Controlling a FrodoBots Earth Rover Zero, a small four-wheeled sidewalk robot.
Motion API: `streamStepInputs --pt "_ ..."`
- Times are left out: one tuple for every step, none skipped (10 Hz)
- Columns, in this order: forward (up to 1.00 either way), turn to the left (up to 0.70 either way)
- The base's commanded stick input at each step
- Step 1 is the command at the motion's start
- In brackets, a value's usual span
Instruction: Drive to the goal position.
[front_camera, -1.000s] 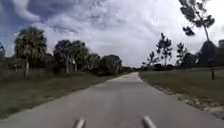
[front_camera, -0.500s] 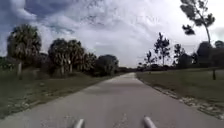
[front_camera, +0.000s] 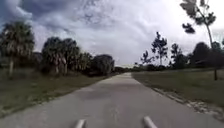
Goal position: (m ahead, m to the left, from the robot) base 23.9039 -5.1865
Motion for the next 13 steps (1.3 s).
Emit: streamStepInputs --pt "0.69 0.03" --pt "0.69 0.03" --pt "0.69 0.03" --pt "0.69 0.03" --pt "0.69 0.03" --pt "0.69 0.03" --pt "0.69 0.03" --pt "0.69 0.03" --pt "0.69 0.03" --pt "0.69 0.04" --pt "0.69 0.22" --pt "0.69 0.34" --pt "0.69 0.34"
